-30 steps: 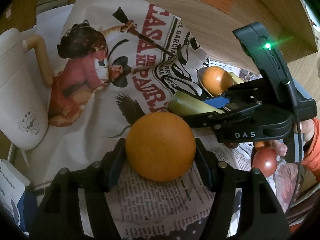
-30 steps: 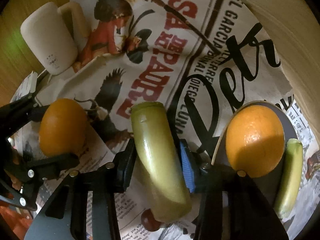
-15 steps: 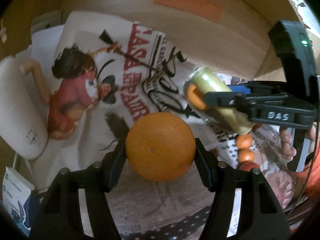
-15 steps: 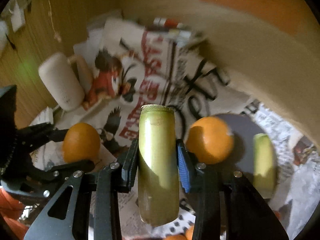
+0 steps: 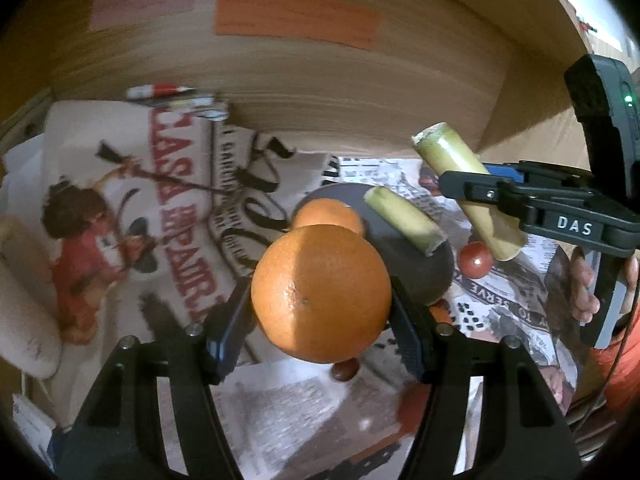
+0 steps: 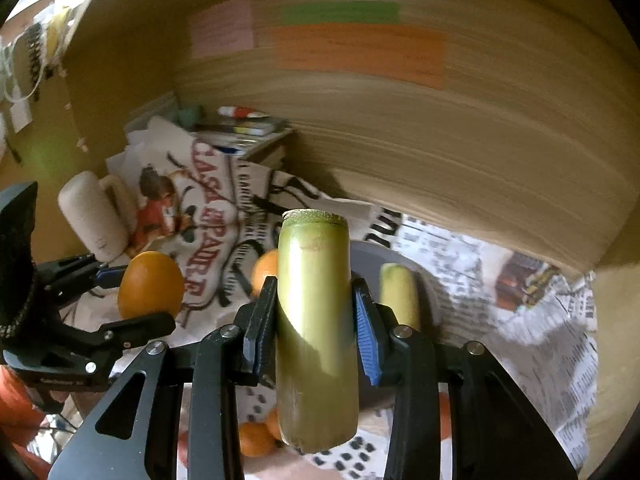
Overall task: Organize fruits
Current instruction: 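Place the orange on the plate with the left tool while the right tool sets the cob beside the first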
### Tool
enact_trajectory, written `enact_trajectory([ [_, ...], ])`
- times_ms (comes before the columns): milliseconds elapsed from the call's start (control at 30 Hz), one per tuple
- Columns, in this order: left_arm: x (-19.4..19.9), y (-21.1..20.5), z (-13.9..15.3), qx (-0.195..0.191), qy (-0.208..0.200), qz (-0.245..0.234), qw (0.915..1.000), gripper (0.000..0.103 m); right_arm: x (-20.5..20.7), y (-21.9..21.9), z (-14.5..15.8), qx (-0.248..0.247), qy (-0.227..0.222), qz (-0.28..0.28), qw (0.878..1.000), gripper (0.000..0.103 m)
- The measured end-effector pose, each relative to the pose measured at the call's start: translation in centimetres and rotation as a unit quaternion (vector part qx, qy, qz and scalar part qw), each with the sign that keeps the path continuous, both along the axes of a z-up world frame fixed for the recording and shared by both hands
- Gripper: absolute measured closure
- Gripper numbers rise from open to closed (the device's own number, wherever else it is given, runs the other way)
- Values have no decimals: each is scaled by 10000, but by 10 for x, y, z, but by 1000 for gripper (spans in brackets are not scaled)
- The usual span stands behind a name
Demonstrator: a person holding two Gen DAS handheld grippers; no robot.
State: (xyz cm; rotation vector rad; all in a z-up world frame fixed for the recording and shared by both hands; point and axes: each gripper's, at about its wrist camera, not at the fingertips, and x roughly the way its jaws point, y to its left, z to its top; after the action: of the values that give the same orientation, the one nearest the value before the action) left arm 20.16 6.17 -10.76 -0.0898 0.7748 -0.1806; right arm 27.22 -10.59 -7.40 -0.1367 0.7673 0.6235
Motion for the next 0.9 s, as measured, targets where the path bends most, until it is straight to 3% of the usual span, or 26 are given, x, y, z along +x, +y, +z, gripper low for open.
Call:
enact_trajectory([
  [533, 51, -45, -42, 94, 609, -347, 9975, 38, 44, 3, -49, -209, 556, -143, 9981, 70],
  [900, 62, -57, -49, 197, 598, -493, 9968, 38, 59, 16, -81, -449, 974, -95, 9942, 70],
])
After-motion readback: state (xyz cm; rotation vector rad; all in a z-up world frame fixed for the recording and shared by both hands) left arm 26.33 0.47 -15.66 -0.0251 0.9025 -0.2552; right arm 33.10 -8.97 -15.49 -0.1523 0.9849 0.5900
